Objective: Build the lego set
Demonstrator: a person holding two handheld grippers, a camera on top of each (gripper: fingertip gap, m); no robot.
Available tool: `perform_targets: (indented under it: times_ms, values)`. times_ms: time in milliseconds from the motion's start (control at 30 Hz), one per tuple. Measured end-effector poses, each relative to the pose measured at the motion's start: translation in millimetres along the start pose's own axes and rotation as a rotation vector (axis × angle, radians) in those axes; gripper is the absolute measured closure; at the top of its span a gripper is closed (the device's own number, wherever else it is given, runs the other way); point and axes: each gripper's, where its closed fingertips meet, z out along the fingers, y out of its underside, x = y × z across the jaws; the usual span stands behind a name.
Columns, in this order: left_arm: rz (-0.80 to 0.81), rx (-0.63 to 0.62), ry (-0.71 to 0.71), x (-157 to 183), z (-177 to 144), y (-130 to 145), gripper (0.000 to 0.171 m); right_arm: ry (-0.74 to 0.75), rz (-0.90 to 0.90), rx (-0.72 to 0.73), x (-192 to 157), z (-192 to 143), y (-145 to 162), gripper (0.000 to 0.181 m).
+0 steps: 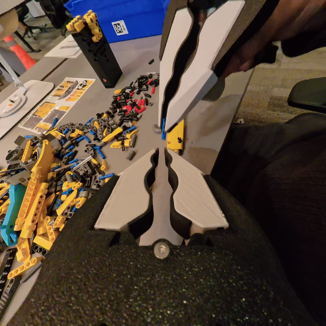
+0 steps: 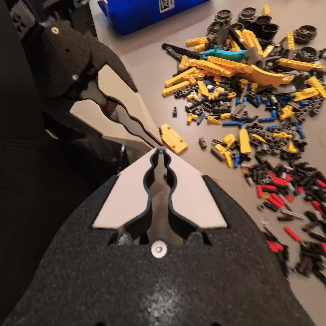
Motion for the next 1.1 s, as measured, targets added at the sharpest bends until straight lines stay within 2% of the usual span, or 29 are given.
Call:
perform_targets:
  times_ms: [100, 167, 267, 433, 600, 1000, 1100]
  values:
    - [-0.018, -0.004, 0.003, 2.1, 3.9, 2.1, 0.16, 0.119, -0.061, -0.112, 28.9, -18.6, 16.4, 0.176]
    - [-0.034, -0.008, -0.009, 2.1, 9.0, 3.1, 0.148, 0.18, -0.114, -0.208, 46.9, -29.5, 30.7, 0.176]
    - [-0.073, -0.013, -0.001, 4.5, 15.8, 4.0, 0.128, 0.156, -0.139, -0.305, 53.3, -32.2, 44.2, 0.176]
    - [-0.161, -0.013, 0.104, 17.7, 24.1, 2.2, 0.127, 0.092, -0.197, -0.425, 51.8, -20.2, 55.7, 0.176]
    - [-0.193, -0.043, 0.102, 18.5, 33.3, 3.3, 0.127, 0.071, -0.195, -0.488, 55.4, -20.6, 57.4, 0.176]
    - [-0.172, -0.097, 0.065, 18.2, 42.5, 11.7, 0.129, 0.035, -0.163, -0.476, 56.1, -19.2, 57.5, 0.176]
    - [-0.146, -0.107, 0.045, 18.5, 43.4, 13.1, 0.139, 0.029, -0.16, -0.483, 56.0, -18.9, 57.6, 0.176]
